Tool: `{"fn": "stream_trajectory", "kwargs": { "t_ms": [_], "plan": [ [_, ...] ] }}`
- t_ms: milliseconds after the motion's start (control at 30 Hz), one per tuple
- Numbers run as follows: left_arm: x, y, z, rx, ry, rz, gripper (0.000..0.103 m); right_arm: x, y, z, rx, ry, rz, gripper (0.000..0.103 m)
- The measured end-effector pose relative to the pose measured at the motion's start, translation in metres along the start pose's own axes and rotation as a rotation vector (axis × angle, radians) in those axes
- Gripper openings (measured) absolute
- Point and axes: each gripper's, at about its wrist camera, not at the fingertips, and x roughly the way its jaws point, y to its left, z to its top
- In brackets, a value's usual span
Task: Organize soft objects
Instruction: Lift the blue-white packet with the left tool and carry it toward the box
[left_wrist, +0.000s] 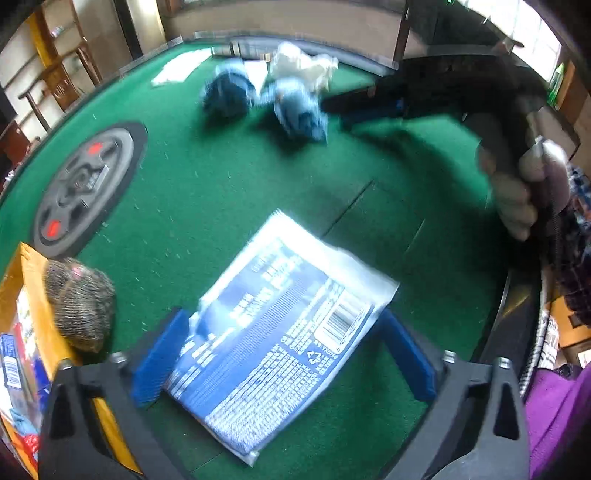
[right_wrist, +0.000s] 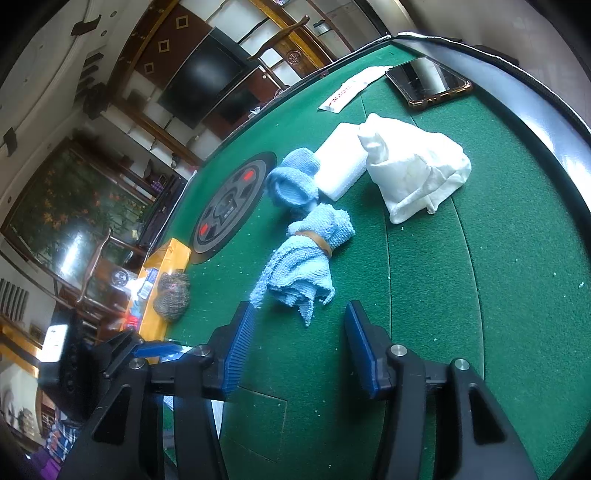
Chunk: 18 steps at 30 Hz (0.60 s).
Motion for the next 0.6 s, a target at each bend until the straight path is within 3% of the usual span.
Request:
{"fn": "stream_trajectory", "kwargs": {
  "t_ms": [200, 333, 433, 600],
  "plan": [
    [0.011, 0.009, 0.01, -0.077, -0.012, -0.018, 0.103, 0.0, 0.0, 0.001, 0.0, -0.002, 0.003, 0.047],
    [0.01, -0.001, 0.016, -0.15, -0.051, 0.025, 0.088, 0.0, 0.0, 0.001, 0.003, -0.002, 0.008, 0.047],
    [0.007, -0.01, 0.017, -0.199, -0.094, 0.029, 0.082, 0.0, 0.0, 0.001, 0.003, -0.002, 0.011, 0.048],
    [-0.004, -0.006, 0.015, -0.331, -0.182, -0.059, 0.079, 0.001, 0.0, 0.001, 0.005, -0.003, 0.015, 0.048]
  ]
}}
